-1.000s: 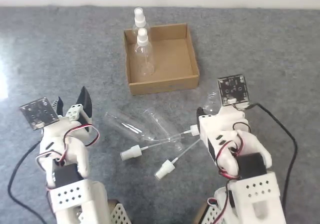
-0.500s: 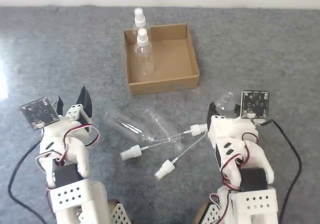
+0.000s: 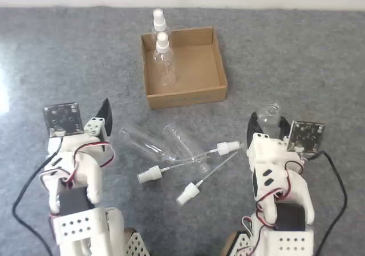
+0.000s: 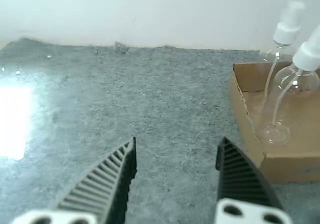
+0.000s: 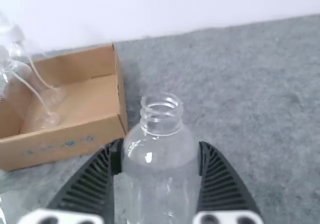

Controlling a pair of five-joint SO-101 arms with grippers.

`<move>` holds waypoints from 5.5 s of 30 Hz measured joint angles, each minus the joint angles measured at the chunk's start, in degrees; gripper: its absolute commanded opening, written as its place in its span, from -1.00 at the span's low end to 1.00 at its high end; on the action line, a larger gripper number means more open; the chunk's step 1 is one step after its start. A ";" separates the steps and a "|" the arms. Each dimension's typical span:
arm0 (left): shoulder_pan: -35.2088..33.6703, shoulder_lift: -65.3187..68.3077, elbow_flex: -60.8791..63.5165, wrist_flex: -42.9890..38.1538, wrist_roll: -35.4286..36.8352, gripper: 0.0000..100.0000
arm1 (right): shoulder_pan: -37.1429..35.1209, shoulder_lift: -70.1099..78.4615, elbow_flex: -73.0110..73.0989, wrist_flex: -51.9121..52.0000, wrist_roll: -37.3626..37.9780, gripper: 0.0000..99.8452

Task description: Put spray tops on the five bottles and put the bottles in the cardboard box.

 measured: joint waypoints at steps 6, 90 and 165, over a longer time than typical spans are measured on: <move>0.18 0.00 -9.49 10.29 -10.11 -0.52 | 0.00 -1.67 0.44 0.00 0.00 -0.91; 57.67 111.03 -88.18 43.52 -21.10 -0.62 | 26.99 -1.67 0.44 -5.54 -10.46 -0.91; 58.46 130.11 -112.35 54.68 -13.63 -0.59 | 26.99 -1.67 0.44 -5.54 -10.46 -0.91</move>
